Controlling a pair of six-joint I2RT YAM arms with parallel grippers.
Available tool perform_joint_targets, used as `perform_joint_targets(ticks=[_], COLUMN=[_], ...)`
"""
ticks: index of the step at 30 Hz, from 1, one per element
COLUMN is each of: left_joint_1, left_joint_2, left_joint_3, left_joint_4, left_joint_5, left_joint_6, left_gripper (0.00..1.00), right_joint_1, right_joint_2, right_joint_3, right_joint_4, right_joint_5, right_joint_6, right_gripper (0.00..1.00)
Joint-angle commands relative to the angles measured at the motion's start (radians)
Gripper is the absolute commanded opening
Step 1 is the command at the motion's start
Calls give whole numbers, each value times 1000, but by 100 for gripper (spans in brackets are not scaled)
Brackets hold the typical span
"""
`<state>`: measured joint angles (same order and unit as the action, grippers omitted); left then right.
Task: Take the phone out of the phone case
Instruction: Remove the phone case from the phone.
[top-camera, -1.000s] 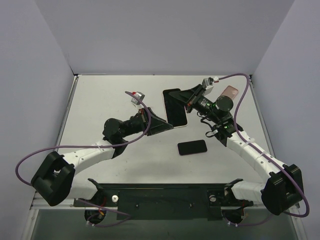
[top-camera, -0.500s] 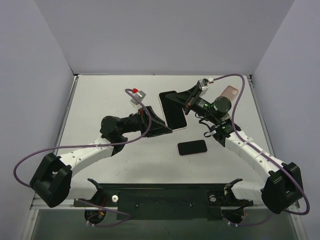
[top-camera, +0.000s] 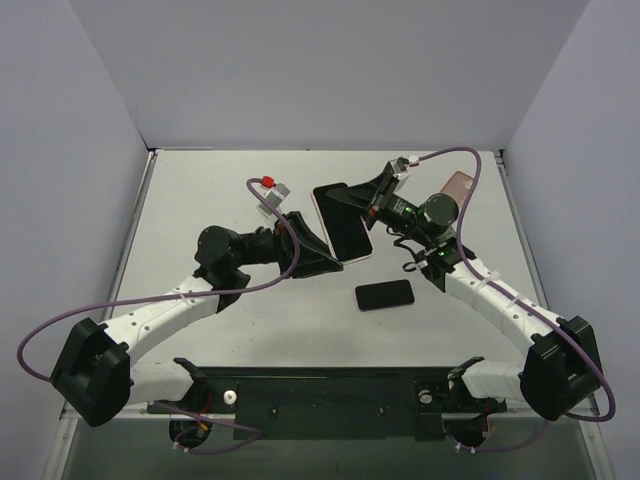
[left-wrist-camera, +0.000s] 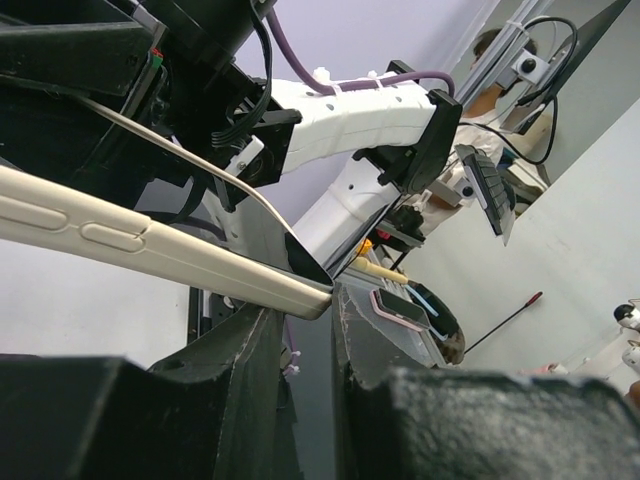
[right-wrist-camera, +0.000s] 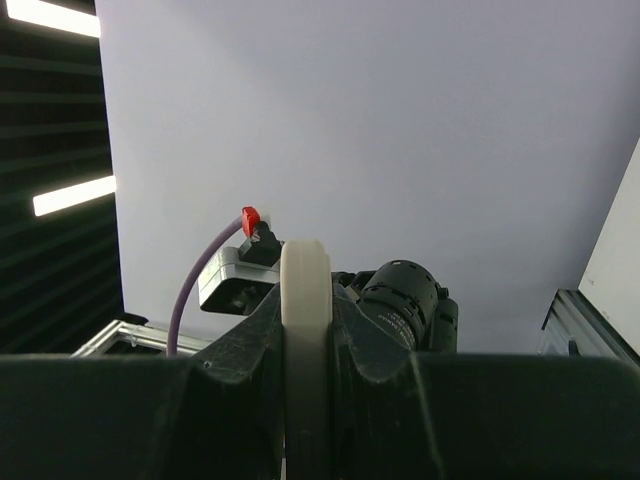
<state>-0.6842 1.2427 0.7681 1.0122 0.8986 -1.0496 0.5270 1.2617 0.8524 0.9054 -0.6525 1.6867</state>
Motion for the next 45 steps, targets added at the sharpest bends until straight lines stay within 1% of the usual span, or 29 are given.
perform_joint_targets(ticks=[1,5,6,8,12,16,18,20,21,23,25,27,28,31,32,35,37,38,39,40,41,42,43,44,45], left_joint_1=[-8,5,3,3,3,5,12,14,15,23,31,38,41,41,41,40,38,35,35,35,35,37,46,49,51], left_joint_2=[44,58,58,58,37,20,29,41,47,63,81,95,96,93,90,49,11,-5,-28,-44,-66,-74,-78,-77,-68], left_joint_3=[59,50,50,48,14,10,26,45,54,66,69,85,88,106,112,102,115,128,134,141,142,137,135,131,134], left_joint_4=[-185,-274,-321,-389,-406,-392,-399,-418,-432,-471,-495,-594,-618,-772,-800,-831,-891,-911,-943,-951,-946,-933,-896,-846,-830], left_joint_5=[-96,-128,-133,-147,-153,-136,-136,-144,-154,-170,-194,-246,-286,-401,-447,-489,-564,-585,-621,-632,-633,-618,-563,-519,-459], left_joint_6=[183,200,210,260,353,456,454,461,465,467,448,442,438,427,421,405,418,422,427,427,412,396,352,333,292], left_gripper=[0,0,0,0,0,0,0,0,0,0,0,0,0,0,0,0,0,0,0,0,0,2,6,8,13], right_joint_1=[50,47,45,42,42,47,50,53,54,57,57,57,56,51,47,34,28,25,24,28,31,34,37,37,31], right_joint_2=[8,10,14,21,34,31,34,45,51,62,64,61,64,79,85,96,97,94,76,71,61,51,39,33,31], right_joint_3=[11,5,4,7,19,34,31,22,17,14,16,17,16,8,8,5,1,7,5,19,26,40,46,53,48], right_joint_4=[43,107,146,184,234,181,164,187,231,262,259,260,260,325,328,314,288,241,190,120,87,-9,-75,-94,-67], right_joint_5=[77,91,94,99,106,85,79,83,85,91,90,90,94,112,114,113,106,100,103,103,97,100,111,111,119], right_joint_6=[50,80,94,132,179,156,156,186,201,229,229,226,228,261,260,232,196,173,100,61,-3,-53,-124,-146,-150], right_gripper=[0,0,0,0,0,0,0,0,0,0,0,0,0,0,0,0,0,0,0,0,0,0,0,0,0])
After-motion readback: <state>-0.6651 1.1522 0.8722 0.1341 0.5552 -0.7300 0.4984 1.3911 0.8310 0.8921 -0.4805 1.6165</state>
